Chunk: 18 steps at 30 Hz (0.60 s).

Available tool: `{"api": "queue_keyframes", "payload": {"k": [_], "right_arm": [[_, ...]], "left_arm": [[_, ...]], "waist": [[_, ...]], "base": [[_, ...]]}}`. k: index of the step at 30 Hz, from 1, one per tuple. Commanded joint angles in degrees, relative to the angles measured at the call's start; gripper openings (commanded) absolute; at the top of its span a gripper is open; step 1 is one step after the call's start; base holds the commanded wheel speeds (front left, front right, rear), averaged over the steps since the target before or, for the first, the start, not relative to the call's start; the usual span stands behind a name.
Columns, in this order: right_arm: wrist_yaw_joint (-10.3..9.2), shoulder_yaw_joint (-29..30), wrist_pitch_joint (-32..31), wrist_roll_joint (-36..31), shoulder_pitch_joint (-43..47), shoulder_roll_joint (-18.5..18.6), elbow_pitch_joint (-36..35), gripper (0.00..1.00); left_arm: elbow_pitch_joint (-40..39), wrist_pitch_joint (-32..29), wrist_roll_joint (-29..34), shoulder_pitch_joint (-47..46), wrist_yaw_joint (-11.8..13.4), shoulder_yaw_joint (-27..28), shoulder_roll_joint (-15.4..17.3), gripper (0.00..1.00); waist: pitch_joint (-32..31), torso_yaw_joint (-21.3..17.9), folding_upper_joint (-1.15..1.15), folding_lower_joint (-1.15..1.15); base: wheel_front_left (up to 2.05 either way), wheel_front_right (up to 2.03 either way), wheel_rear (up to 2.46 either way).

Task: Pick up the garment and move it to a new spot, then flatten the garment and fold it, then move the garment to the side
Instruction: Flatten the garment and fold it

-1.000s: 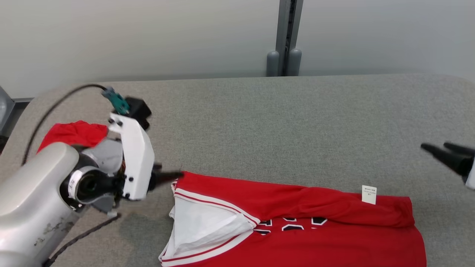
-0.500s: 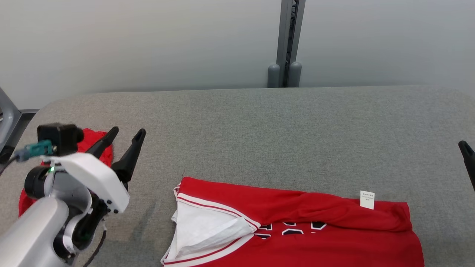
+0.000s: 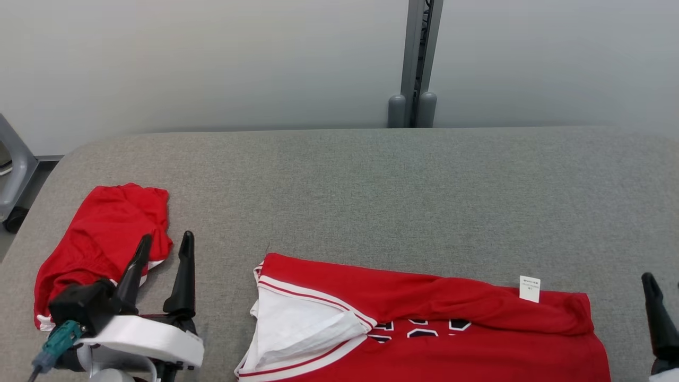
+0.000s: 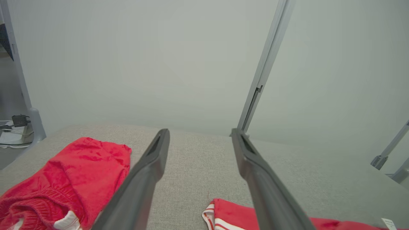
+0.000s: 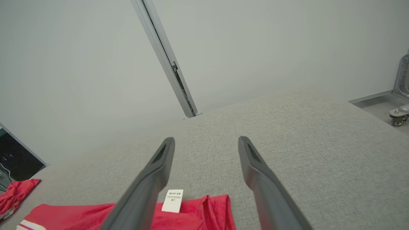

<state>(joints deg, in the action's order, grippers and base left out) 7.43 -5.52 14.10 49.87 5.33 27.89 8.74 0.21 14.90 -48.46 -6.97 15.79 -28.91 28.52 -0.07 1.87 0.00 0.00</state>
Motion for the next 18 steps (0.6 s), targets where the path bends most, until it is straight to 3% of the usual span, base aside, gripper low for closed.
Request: {"api": "queue_keyframes", "payload": {"k": [1, 8, 13, 18], "right_arm": [[0.12, 0.8, -0.5, -1.0, 1.4, -1.1, -0.4, 1.0], [0.12, 3.8, -4.1, -6.1, 5.3, -6.6, -3.5, 1.0], [0.12, 5.8, -8.6, -9.2, 3.8, -8.2, -3.4, 1.0], [0.12, 6.9, -15.4, -10.5, 1.2, -9.7, 1.4, 1.0]], "left_arm": [[-1.1, 0.3, 1.9, 0.8, 0.3, 1.8, -1.3, 1.0], [-2.3, 0.3, 9.2, 5.6, -2.6, 6.0, -8.1, 1.0], [-1.3, 0.3, 11.2, 5.7, -4.8, 7.6, -10.1, 1.0], [-0.2, 0.3, 12.5, 5.1, -6.3, 7.9, -11.4, 1.0]], "waist": [[0.0, 0.3, 0.0, 0.0], [0.4, 0.8, 0.0, 0.0], [0.5, 0.7, 0.0, 0.0], [0.9, 1.0, 0.0, 0.0]], "base": [[0.0, 0.0, 0.0], [0.0, 0.0, 0.0], [0.0, 0.0, 0.0], [0.0, 0.0, 0.0]]}}
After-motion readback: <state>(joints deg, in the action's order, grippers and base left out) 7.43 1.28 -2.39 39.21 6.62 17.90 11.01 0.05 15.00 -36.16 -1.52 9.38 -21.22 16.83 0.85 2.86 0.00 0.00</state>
